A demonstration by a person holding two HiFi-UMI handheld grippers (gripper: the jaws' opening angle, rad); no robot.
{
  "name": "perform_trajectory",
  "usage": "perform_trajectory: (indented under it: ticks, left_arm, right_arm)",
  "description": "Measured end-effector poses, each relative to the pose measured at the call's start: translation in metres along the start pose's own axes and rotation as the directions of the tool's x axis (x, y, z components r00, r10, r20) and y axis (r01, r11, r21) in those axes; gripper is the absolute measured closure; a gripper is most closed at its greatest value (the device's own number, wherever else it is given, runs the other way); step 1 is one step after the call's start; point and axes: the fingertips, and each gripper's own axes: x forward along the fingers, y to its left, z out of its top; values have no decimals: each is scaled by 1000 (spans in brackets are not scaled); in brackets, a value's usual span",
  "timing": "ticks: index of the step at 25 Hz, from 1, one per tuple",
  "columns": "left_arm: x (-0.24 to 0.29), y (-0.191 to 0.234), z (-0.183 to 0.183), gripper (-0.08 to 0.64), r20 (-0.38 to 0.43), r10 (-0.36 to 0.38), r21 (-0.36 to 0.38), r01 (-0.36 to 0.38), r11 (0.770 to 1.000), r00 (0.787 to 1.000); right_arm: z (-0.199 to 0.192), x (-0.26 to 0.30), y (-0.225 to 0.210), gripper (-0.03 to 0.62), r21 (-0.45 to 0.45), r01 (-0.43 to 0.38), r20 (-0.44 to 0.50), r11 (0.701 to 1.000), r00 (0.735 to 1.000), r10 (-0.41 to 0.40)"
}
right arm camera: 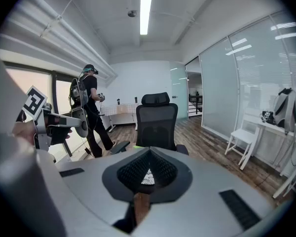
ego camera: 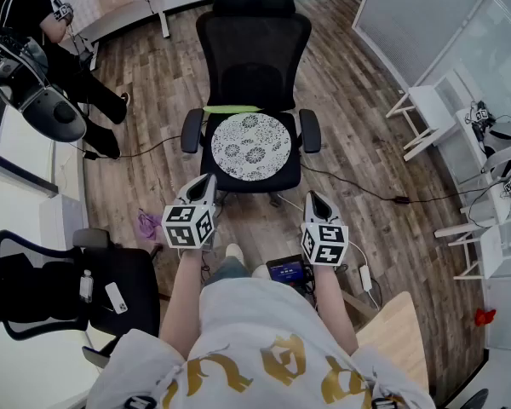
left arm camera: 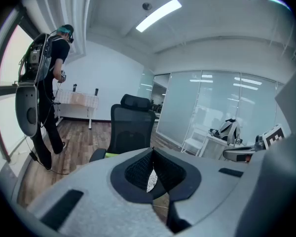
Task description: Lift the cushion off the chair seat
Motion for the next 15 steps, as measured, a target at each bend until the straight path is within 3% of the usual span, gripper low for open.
perform_trajectory:
  ticks: [12, 15]
  left_arm:
    - [-1, 7, -10, 551, -29, 58, 24, -57, 998, 998]
    - [-1, 7, -9, 551, -24, 64, 24, -63, 998, 998]
  right_arm:
    - [-3, -4, -5, 581, 0, 6, -2, 1000, 1000, -6]
    - [-3, -6, -7, 581, 38, 2, 11, 999, 1000, -2]
